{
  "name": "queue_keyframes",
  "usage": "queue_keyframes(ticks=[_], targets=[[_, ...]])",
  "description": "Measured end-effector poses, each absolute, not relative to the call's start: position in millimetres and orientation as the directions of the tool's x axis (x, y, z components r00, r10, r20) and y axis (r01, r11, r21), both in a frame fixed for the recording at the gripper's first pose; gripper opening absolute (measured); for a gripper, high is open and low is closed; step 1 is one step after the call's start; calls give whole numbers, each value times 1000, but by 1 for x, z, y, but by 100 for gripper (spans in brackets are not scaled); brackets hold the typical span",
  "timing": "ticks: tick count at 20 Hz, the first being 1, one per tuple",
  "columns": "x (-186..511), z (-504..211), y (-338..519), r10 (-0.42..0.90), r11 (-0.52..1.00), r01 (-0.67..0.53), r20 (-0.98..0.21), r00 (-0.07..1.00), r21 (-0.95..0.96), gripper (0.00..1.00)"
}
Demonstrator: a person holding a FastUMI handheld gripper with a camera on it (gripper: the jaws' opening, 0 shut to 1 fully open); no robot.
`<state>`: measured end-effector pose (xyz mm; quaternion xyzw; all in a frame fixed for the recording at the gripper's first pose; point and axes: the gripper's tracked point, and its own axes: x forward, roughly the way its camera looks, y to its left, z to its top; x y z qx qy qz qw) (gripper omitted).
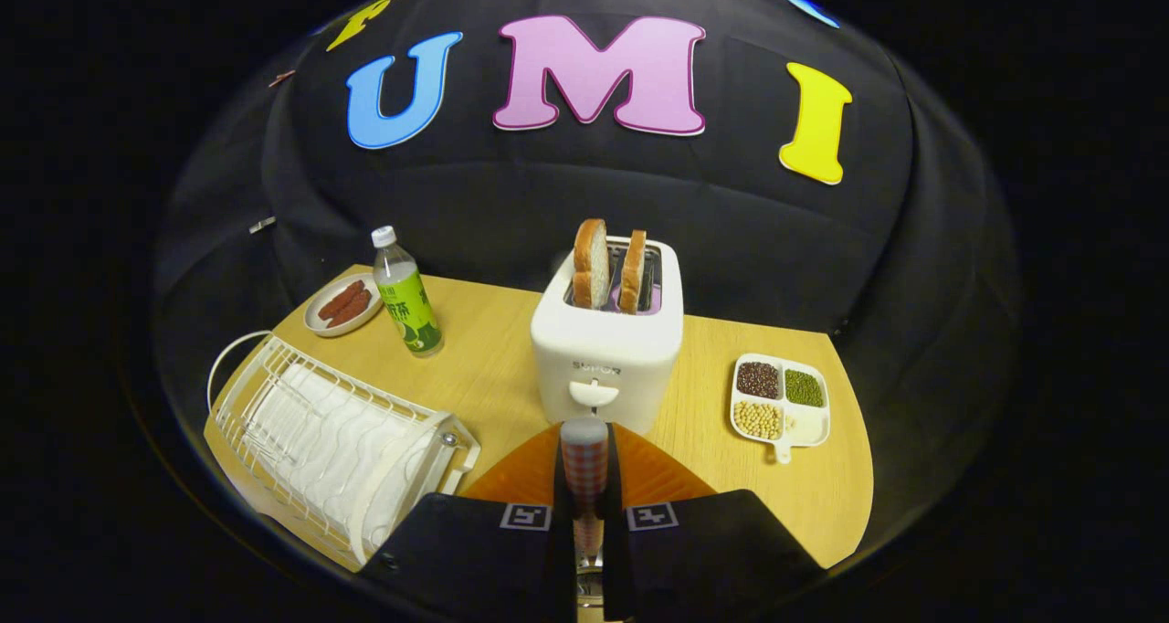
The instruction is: Take the plate from the dish rack, then take the spoon from the basket and place it into the plate.
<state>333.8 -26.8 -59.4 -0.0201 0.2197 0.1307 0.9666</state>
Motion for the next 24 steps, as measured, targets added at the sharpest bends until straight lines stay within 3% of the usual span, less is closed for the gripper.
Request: queue_keyframes(ticks=[9,24], targets=[[262,-38,-29,307,950,-297,-456,835,97,15],[119,-178,-1,379,919,-342,-684,624,197,15]])
